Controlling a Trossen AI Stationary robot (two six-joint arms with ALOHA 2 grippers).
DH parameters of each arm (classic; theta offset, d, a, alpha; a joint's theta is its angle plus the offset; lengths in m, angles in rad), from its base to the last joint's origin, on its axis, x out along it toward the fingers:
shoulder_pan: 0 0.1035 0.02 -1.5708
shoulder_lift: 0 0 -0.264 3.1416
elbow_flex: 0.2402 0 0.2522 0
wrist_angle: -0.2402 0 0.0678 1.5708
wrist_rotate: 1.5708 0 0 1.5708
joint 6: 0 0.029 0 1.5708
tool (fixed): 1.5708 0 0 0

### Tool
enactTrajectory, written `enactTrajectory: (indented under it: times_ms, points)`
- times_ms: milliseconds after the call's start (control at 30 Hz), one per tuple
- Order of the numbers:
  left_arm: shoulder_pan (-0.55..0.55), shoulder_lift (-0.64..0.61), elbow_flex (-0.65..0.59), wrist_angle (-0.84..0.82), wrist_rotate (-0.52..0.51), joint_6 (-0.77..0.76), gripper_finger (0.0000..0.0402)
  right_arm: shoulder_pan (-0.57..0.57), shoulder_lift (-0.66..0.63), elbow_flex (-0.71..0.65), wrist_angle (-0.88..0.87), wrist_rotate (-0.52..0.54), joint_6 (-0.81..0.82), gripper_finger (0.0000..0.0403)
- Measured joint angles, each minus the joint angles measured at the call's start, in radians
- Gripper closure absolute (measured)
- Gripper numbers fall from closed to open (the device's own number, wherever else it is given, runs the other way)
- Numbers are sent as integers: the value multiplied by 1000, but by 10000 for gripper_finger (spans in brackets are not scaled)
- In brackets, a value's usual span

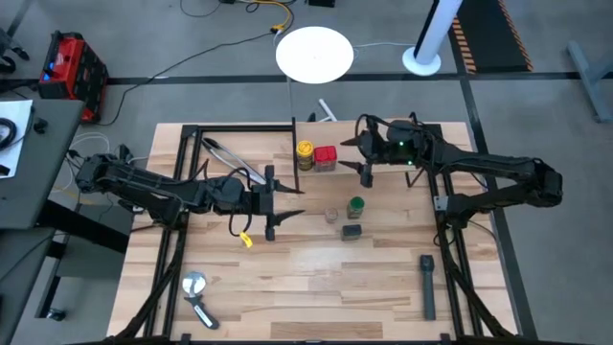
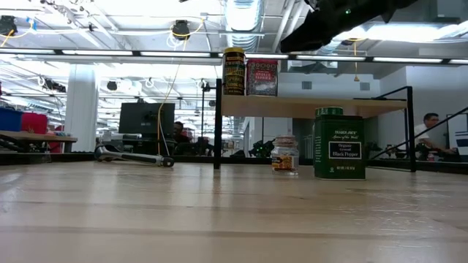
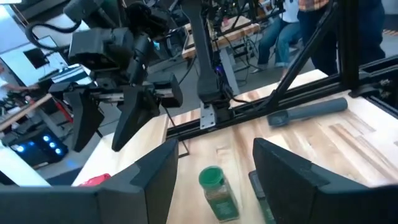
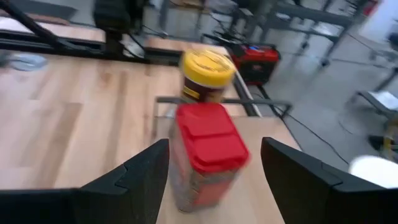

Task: Shelf spices
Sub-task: Remove the red seasoning can from the shelf

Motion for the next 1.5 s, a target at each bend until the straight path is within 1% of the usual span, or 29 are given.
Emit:
enactTrajectory:
  times_ms: [100,233,367,433,467,600,733,833,1033,1167,1367,1433,1500]
  points:
    - [0,0,0,-2,1,-28,201,-13,8,0,10,-31,0,148]
    - [-1,0,0,0,1,-61,201,-31,10,0,19,-44,-1,148]
    - [-1,0,0,-2,1,-91,201,-39,39,0,88,-106,0,148]
    - [-1,0,0,-2,0,-98,201,-44,78,7,159,-125,0,148]
    - [-1,0,0,0,0,-103,201,-48,98,18,161,-131,0,148]
    - [-1,0,0,-3,0,-130,201,-47,182,72,99,-134,-22,148]
    - [-1,0,0,-19,0,-146,201,-39,232,117,42,-133,-48,148]
    - [-1,0,0,-32,0,-146,201,-41,254,161,-21,-101,-64,148]
    - [-1,0,0,-43,-4,-145,201,-41,271,263,-196,-41,-88,148]
    - [-1,0,0,-54,-4,-145,201,-40,271,314,-305,-33,-86,148]
    - [-1,0,0,-52,-4,-146,201,-40,270,365,-368,-31,-108,148]
    - [-1,0,0,-52,-4,-148,201,-40,270,414,-406,-30,-101,148]
    - [-1,0,0,-52,-5,-157,201,-41,270,468,-426,-13,-54,148]
